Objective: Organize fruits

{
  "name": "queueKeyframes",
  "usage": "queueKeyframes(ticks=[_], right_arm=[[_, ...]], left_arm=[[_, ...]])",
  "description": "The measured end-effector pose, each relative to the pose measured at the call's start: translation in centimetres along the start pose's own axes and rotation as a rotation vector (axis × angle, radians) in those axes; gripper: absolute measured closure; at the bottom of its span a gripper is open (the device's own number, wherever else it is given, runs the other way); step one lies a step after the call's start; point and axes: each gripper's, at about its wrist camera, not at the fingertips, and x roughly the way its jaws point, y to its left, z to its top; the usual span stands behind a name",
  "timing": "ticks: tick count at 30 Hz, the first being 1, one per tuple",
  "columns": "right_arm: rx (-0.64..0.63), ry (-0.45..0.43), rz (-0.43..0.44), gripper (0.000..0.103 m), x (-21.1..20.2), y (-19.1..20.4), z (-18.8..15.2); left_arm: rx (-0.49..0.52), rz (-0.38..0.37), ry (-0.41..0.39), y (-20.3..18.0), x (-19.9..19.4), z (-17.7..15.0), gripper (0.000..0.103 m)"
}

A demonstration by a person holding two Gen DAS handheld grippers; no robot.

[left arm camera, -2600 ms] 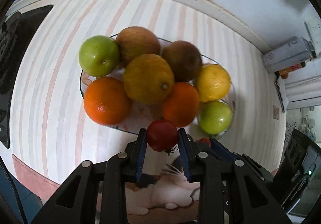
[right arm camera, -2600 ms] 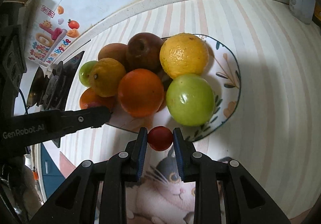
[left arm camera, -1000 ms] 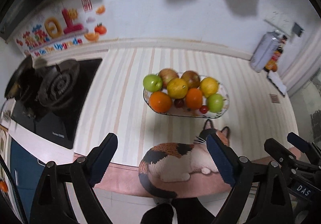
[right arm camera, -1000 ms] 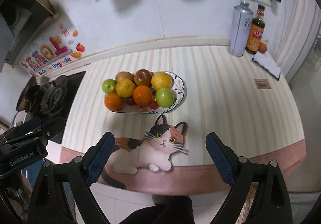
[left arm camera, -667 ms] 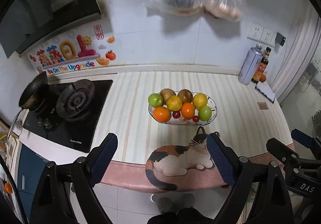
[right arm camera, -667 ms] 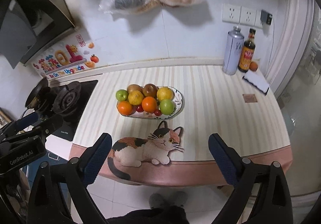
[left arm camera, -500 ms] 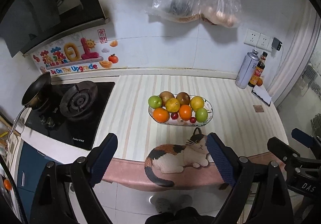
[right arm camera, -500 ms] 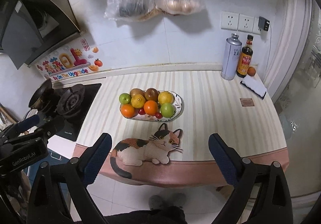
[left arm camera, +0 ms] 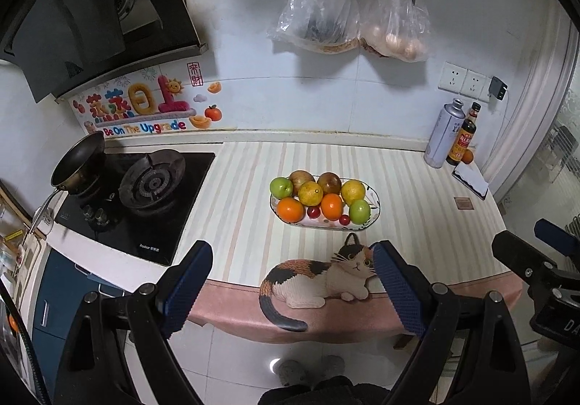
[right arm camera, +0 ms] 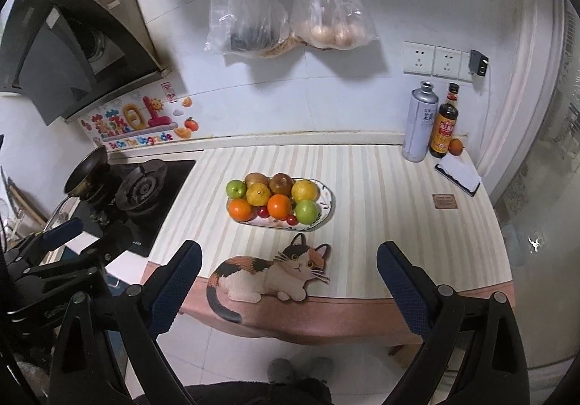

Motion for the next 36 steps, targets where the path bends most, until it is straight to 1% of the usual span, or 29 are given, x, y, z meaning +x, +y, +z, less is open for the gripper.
queueKeyframes(ticks=[5, 10, 14, 16, 17, 18, 19, 23, 28, 36], right_arm=[[-0.001, 0.015, 0.000, 0.004, 0.4, -0.3, -0.1], [0.000, 0.012, -0.012, 0.004, 1.3, -0.7, 0.2], [-0.001, 0.025, -0.019, 0.004, 3.3, -0.7, 0.6], [-0.006, 0.037, -0.026, 0.004, 4.6, -0.7, 0.8], [-0.008, 0.041, -0.028, 0.004, 5.2, -0.7, 0.9], [-0.009, 0.044, -0.031, 0.004, 5.7, -0.5, 0.9], [-0.011, 0.051, -0.037, 0.004, 6.5, -0.5, 1.1], [-0.011, 0.068, -0.048, 0.004, 9.1, -0.3, 1.5], [0.002, 0.087, -0.055, 0.004, 12.0, -0.1, 2.2], [0.010, 0.103, -0.082, 0.004, 14.7, -0.2, 3.1]], left_arm=[[0.002, 0.000, 0.000, -0.3, 0.0, -0.1, 0.012], [-0.006, -0.001, -0.005, -0.5, 0.5, 0.2, 0.012], [-0.016, -0.029, -0.006, -0.4, 1.9, 0.4, 0.012], [-0.013, -0.009, 0.003, -0.4, 3.0, 0.7, 0.012], [-0.011, 0.000, 0.011, -0.4, 3.7, 0.8, 0.011], [-0.012, 0.004, 0.016, -0.3, 4.1, 0.9, 0.004], [-0.014, 0.009, 0.021, -0.3, 4.7, 1.1, 0.002], [-0.006, 0.042, 0.034, 0.0, 6.9, 1.5, 0.002], [-0.005, 0.062, 0.063, 0.5, 9.7, 2.1, 0.002], [-0.004, 0.078, 0.080, 1.0, 12.0, 2.6, 0.002]])
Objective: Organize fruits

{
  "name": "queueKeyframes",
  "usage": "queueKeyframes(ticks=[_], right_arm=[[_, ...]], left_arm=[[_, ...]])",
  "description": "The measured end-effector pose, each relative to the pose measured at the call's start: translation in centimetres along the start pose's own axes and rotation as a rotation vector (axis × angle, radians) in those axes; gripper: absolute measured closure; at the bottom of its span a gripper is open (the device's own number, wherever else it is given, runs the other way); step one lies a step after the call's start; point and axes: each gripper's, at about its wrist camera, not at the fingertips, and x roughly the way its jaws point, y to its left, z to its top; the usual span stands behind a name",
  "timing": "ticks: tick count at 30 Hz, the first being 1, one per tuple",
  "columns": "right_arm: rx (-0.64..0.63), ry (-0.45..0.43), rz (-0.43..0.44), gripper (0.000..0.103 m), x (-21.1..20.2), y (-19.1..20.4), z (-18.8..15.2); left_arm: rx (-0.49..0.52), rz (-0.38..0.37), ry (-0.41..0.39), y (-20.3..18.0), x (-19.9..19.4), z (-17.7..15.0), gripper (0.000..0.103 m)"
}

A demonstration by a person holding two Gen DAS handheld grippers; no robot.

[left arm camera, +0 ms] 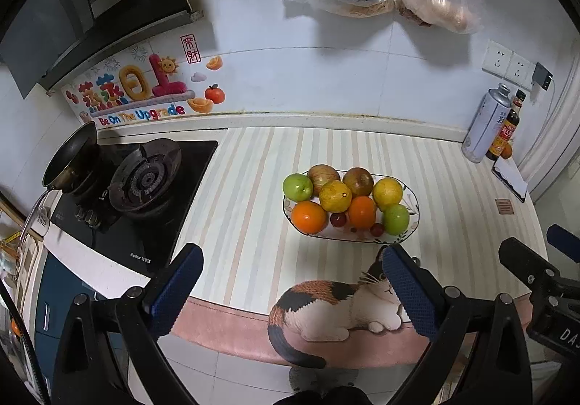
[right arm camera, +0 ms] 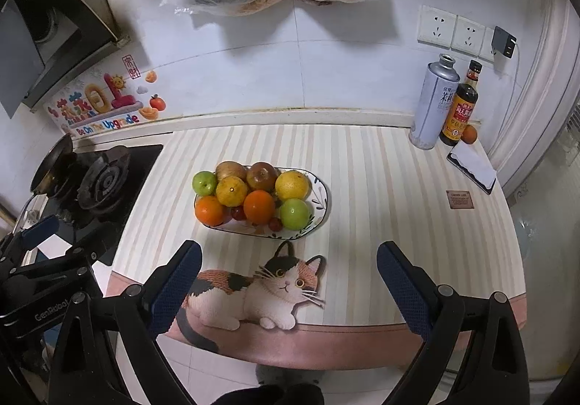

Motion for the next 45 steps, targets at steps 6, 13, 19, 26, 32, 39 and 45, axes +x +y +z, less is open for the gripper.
queueKeyframes(ticks=[6, 13, 19, 26, 32, 39, 45], right_arm=[[0.003, 0.011, -0.004, 0.004, 1.0, 0.0, 0.1], [0.005, 0.012, -0.001, 0.004, 1.1, -0.1, 0.1], [0.007, 0.011, -0.001, 0.004, 1.2, -0.2, 0.1], [0.005, 0.008, 0.003, 0.004, 1.0, -0.3, 0.0], [0.006, 0.000, 0.009, 0.004, -0.1, -0.2, -0.7], [0.007, -0.005, 0.019, 0.004, -1.6, -0.3, -1.3], [0.011, -0.006, 0.027, 0.004, -2.3, -0.5, -1.6]], left_arm=[[-0.002, 0.003, 0.015, 0.1, 1.0, 0.2, 0.002], [-0.003, 0.000, 0.013, 0.0, 1.0, 0.6, 0.001], [-0.010, -0.008, 0.007, 0.0, 0.7, 0.6, 0.002], [-0.020, -0.013, -0.001, -0.1, -0.1, 0.4, 0.001], [-0.022, -0.020, -0.004, -0.1, -0.9, 0.0, 0.001], [-0.023, -0.025, -0.021, -0.2, -2.1, -0.3, 0.001], [-0.025, -0.029, -0.028, -0.2, -2.8, -0.7, 0.001]])
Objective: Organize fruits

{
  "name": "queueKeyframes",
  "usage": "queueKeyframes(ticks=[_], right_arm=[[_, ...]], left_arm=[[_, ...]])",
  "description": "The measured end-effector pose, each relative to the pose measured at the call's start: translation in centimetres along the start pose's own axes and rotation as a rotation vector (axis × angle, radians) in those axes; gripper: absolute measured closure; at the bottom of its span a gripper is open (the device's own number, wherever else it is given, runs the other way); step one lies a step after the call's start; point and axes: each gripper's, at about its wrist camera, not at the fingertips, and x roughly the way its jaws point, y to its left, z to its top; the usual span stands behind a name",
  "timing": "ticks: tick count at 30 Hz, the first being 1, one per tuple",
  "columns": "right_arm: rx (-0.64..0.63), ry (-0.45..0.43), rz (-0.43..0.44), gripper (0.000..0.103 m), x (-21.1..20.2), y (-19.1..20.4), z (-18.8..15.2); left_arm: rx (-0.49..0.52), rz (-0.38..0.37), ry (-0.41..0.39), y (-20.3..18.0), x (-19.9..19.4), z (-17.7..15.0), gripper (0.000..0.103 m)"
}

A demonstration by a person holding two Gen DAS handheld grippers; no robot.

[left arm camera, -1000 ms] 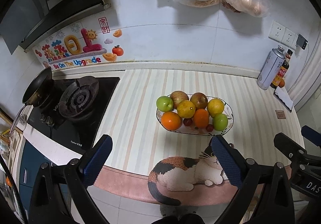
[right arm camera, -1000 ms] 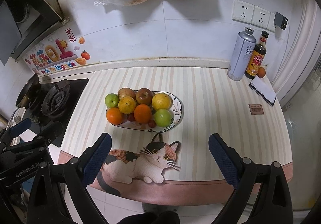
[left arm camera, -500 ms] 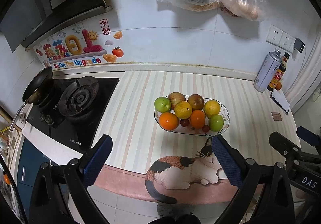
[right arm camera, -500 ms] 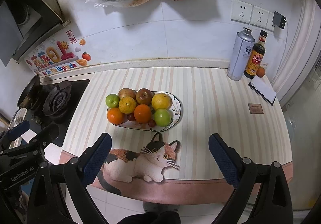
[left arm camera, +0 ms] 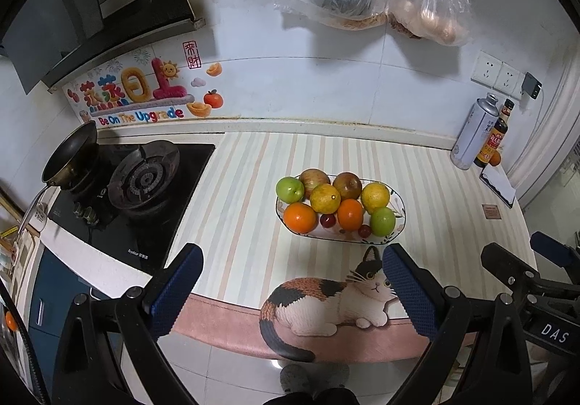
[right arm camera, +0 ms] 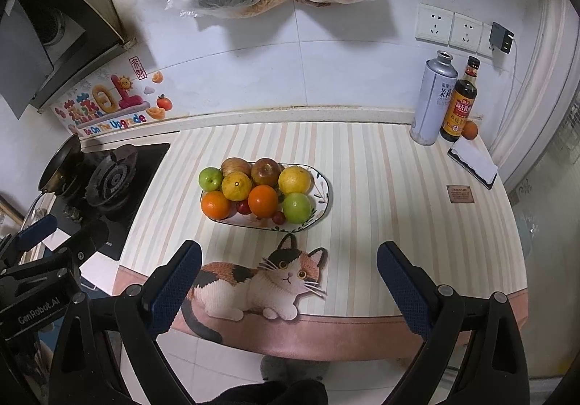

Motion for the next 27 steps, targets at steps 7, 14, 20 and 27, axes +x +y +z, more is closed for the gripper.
queueKeyframes(ticks=[7, 14, 20, 27], right_arm=[[-0.004, -0.008, 0.009, 0.004, -0.8, 0.2, -0.2], [-0.005, -0.014, 0.008, 0.004, -1.4, 0.4, -0.4], [-0.005, -0.011, 0.008, 0.004, -1.5, 0.5, -0.5], [0.001, -0.020, 0.008, 0.004, -1.9, 0.6, -0.8]], left_arm=[[0.012, -0.003, -0.012, -0.2, -0.8, -0.3, 0.001], [0.017, -0.006, -0.020, -0.3, -1.2, -0.5, 0.001], [0.017, -0.009, -0.021, -0.4, -1.3, -0.5, 0.001], [0.016, -0.014, -0.026, -0.7, -1.6, -0.4, 0.001]])
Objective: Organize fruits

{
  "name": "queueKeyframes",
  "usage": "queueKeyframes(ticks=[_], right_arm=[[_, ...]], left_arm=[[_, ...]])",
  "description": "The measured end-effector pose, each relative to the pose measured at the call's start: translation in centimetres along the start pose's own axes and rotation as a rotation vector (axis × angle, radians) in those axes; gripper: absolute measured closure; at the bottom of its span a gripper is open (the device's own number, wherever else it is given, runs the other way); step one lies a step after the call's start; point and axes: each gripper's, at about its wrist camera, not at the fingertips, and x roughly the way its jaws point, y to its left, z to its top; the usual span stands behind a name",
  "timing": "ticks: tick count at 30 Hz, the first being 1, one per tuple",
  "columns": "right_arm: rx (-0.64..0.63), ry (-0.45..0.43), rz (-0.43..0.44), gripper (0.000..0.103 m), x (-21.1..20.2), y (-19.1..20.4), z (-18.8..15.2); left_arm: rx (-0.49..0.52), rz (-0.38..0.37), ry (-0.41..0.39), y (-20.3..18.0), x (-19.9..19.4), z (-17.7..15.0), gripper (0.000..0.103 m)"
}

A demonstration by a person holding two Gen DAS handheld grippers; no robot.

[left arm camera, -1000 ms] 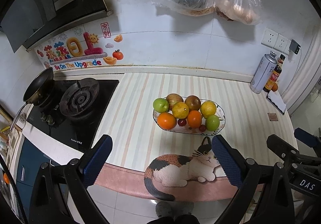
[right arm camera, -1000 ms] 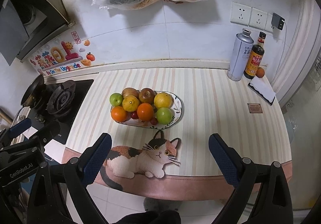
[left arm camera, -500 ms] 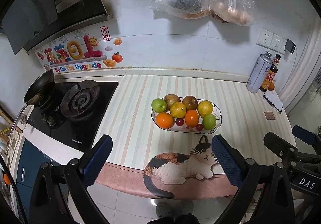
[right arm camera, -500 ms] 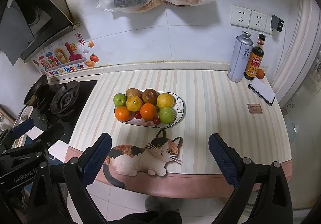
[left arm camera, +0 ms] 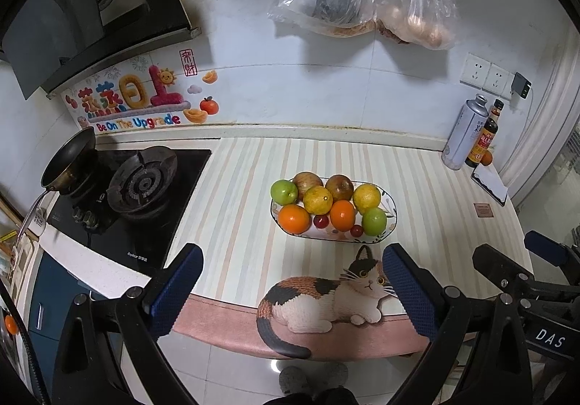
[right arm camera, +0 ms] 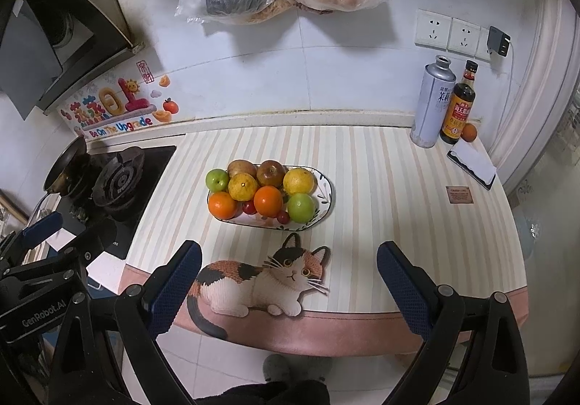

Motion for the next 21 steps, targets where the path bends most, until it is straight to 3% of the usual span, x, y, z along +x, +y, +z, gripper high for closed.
queueKeyframes(ticks=[21], right_arm=[[0.008, -0.013, -0.002, 0.004, -0.38, -0.88, 0.61]], left_arm=[[0.010, 0.003, -0.018, -0.34, -0.48, 0.09, 0.001]])
